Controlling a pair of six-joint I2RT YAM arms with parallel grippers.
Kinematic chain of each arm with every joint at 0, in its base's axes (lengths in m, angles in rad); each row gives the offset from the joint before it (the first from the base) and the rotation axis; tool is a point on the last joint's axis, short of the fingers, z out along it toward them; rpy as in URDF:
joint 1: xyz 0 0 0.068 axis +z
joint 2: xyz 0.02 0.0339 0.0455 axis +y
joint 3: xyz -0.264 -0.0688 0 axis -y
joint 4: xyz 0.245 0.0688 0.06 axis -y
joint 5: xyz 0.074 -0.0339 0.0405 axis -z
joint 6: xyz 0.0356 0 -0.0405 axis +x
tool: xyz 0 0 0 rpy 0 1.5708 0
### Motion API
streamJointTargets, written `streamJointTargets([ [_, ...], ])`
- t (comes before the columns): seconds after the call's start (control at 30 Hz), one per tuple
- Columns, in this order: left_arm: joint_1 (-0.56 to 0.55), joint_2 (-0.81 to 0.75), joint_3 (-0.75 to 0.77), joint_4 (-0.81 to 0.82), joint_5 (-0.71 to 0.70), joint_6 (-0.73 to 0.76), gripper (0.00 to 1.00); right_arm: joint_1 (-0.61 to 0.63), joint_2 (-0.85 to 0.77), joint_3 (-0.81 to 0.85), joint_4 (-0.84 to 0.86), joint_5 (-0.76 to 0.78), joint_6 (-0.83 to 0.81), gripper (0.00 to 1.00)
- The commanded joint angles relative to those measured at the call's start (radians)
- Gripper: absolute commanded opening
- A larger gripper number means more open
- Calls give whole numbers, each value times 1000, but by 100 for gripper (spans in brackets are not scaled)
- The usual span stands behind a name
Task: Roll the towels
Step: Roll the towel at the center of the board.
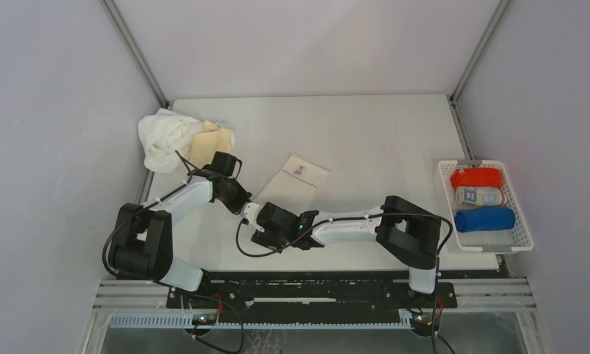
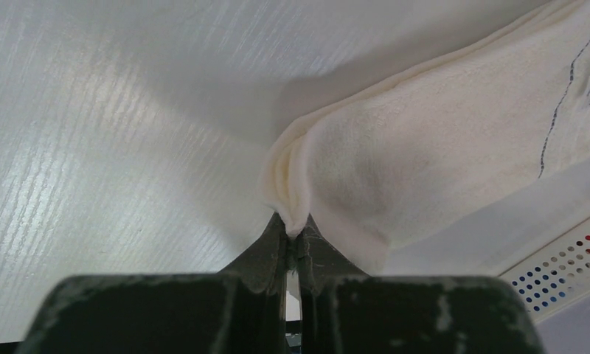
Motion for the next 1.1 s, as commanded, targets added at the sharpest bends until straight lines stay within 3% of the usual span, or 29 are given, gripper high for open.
streamJointTargets([
  [0.0,-5,-44,-41,46,9,7,3,14,-3,29,-72,-34,40,69],
  [0.27,-2,-83,-128,71,4,2,2,45,21,29,-109,-44,87,64],
  [0.87,-1,-97,-102,37,-12,13,2,-38,64,60,-202,-181,151,53],
  [1.07,-1,-89,-78,22,-20,18,3,-52,104,87,-261,-219,145,41],
])
